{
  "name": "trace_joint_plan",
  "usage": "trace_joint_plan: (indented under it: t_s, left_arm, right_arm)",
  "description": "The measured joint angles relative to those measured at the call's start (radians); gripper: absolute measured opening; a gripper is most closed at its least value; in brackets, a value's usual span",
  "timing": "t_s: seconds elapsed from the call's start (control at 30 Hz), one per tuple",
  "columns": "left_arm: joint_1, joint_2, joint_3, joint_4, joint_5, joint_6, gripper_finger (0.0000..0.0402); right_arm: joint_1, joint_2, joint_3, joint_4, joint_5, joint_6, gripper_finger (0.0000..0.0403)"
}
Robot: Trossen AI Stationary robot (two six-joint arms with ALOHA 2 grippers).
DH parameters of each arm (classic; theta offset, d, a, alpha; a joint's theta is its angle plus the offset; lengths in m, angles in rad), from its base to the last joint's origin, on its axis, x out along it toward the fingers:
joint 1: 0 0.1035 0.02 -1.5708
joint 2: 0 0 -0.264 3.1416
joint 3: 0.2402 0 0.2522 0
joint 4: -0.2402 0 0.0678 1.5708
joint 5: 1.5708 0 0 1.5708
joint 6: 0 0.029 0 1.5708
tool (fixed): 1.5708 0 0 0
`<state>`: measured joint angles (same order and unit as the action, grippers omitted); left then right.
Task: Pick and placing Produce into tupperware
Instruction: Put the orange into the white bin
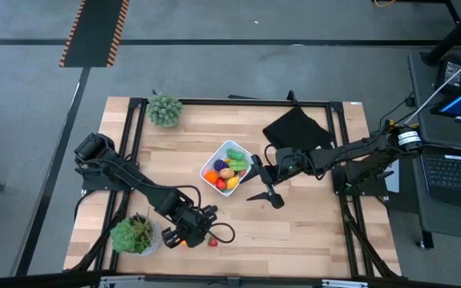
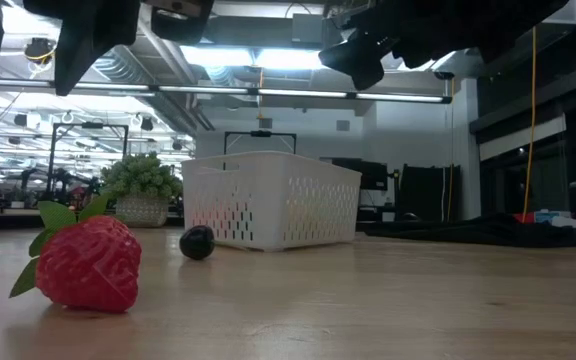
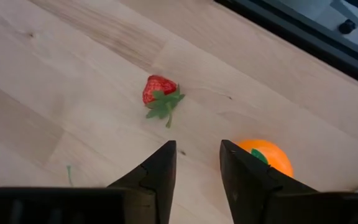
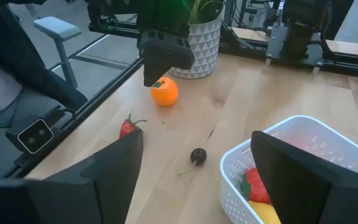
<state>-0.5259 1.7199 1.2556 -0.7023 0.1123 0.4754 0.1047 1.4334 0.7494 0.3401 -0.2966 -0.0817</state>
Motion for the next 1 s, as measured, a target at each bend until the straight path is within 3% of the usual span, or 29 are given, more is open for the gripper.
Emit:
trace_joint_plan:
  t_s: [0.27, 0.63, 1.0]
  left_arm:
    - [0.003, 0.0, 0.0, -0.019, 0.0, -0.003, 0.0133]
    - [0.003, 0.0, -0.001, -0.036, 0.0, -0.013, 0.0225]
    - [0.004, 0.0, -0.002, -0.054, 0.0, -0.256, 0.024]
  right_arm:
    - [0.0, 0.0, 0.0, 0.0, 0.0, -0.003, 0.03]
    - [0.0, 0.0, 0.0, 0.0, 0.0, -0.001, 0.03]
    - [0.013, 0.0, 0.0, 0.0, 0.0, 0.025, 0.03]
